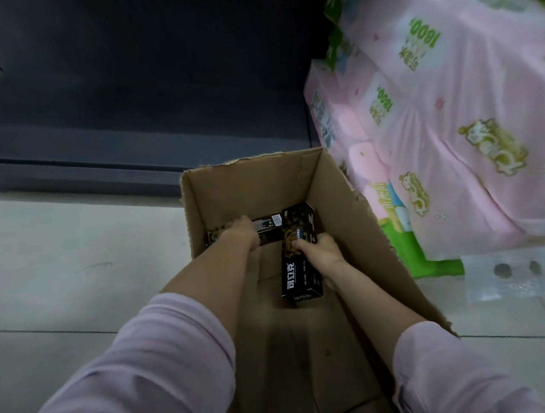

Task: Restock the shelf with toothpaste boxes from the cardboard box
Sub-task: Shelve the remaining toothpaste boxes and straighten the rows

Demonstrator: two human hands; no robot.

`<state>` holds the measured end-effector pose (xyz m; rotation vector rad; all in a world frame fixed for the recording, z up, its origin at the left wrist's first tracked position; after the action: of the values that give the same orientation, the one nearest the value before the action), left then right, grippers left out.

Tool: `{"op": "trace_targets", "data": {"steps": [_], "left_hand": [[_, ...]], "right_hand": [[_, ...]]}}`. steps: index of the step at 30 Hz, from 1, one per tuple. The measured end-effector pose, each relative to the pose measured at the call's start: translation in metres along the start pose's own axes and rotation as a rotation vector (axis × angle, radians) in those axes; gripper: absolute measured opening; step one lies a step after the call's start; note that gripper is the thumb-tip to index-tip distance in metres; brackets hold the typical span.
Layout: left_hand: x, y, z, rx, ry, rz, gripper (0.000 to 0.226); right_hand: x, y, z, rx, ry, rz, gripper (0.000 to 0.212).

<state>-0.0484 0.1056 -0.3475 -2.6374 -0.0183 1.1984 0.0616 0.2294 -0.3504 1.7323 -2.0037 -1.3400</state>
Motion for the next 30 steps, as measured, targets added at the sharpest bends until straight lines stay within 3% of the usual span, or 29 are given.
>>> {"op": "trace_targets", "data": {"steps": [2,5,9,14,18,23,30], "left_hand": [[0.008,0.003,0.009,-0.02,0.026,0.073,0.063],[0.012,0.003,0.014,-0.004,-0.068,0.227,0.055],[0.032,0.004,0.018,-0.045,-0.104,0.176,0.048],[0.022,-0.002,-0.005,-0.037,-0.054,-0.294,0.044],[-0.005,-0.002,-0.06,-0.095,0.191,-0.864,0.042],[-0.095,0.003,-0.155,0.072,0.21,-1.093,0.025],[-0.269,-0.01,-0.289,0.263,0.103,-1.221,0.023]], "right_hand": [[0.002,0.002,0.003,-0.024,0.015,-0.009,0.053],[0.006,0.003,0.006,-0.042,0.036,-0.018,0.054],[0.006,0.003,0.008,-0.024,0.031,-0.031,0.054],[-0.003,0.011,-0.007,0.02,-0.008,-0.019,0.054],[-0.013,0.033,-0.049,0.042,-0.023,0.119,0.05],[-0.047,0.107,-0.124,-0.049,-0.064,0.303,0.035],[-0.101,0.269,-0.259,-0.243,-0.061,0.361,0.058]]}}
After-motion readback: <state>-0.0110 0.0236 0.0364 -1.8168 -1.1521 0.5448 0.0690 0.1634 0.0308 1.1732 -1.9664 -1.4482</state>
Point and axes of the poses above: each hand's wrist, its own z-axis towards the middle knuckle, its own x-axis out of the palm, y = z × x, the point moved 4 cm from there along z, towards the middle knuckle, and after that the axes turned 6 degrees about -z, right-handed, at the moved point
